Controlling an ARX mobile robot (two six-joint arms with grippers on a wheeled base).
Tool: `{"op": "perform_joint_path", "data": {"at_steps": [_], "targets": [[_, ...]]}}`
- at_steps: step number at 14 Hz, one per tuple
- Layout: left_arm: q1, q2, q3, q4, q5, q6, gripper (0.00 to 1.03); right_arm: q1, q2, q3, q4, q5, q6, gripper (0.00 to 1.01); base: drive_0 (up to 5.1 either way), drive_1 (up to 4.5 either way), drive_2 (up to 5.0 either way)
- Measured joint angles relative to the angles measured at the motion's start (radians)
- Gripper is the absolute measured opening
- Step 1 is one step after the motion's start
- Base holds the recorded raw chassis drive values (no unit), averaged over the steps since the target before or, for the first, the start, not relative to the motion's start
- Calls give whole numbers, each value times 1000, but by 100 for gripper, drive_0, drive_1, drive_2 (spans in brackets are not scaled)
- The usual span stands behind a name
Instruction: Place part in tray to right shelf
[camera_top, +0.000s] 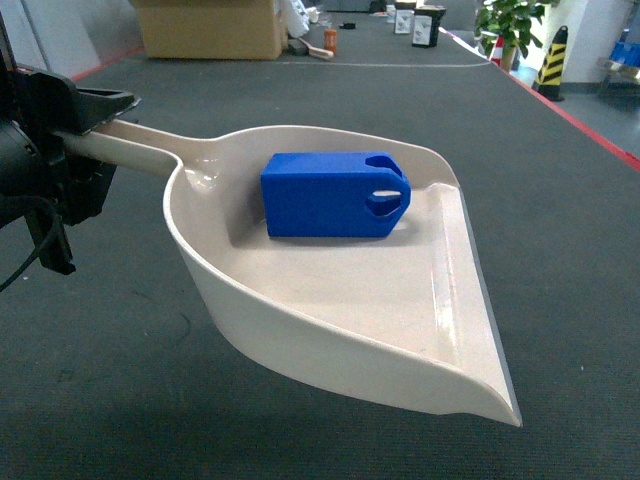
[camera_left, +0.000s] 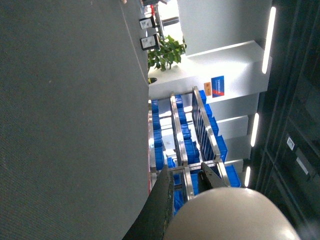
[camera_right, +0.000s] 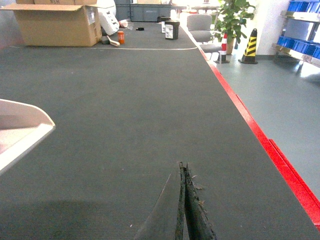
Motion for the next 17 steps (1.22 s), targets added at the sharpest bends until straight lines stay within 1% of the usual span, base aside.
{"op": "perform_joint_path", "data": {"at_steps": [1, 2, 5, 6, 7, 14, 15, 17], "targets": [[0, 0, 0, 0, -2, 0, 12, -4, -36, -16, -20, -6, 0, 2, 0, 0, 0], [0, 0, 0, 0, 0, 0, 12, 2, -67, -27, -40, -11, 0, 2, 0, 0, 0], [0, 0, 0, 0, 0, 0, 12, 2, -166, -53, -109, -11, 0, 2, 0, 0, 0], [0, 0, 0, 0, -1, 0, 12, 2, -186, -72, -92, -11, 0, 2, 0, 0, 0], [0, 0, 0, 0, 0, 0, 12, 2, -203, -84, -113, -11, 0, 2, 0, 0, 0], [0, 0, 0, 0, 0, 0, 12, 2, -390, -84, -284, -11, 0, 2, 0, 0, 0], [0, 0, 0, 0, -1, 0, 12, 2, -405, -84, -299, -11, 0, 5, 0, 0, 0], [0, 0, 0, 0, 0, 0, 12, 2, -405, -84, -297, -11, 0, 32, 0, 0, 0]]}}
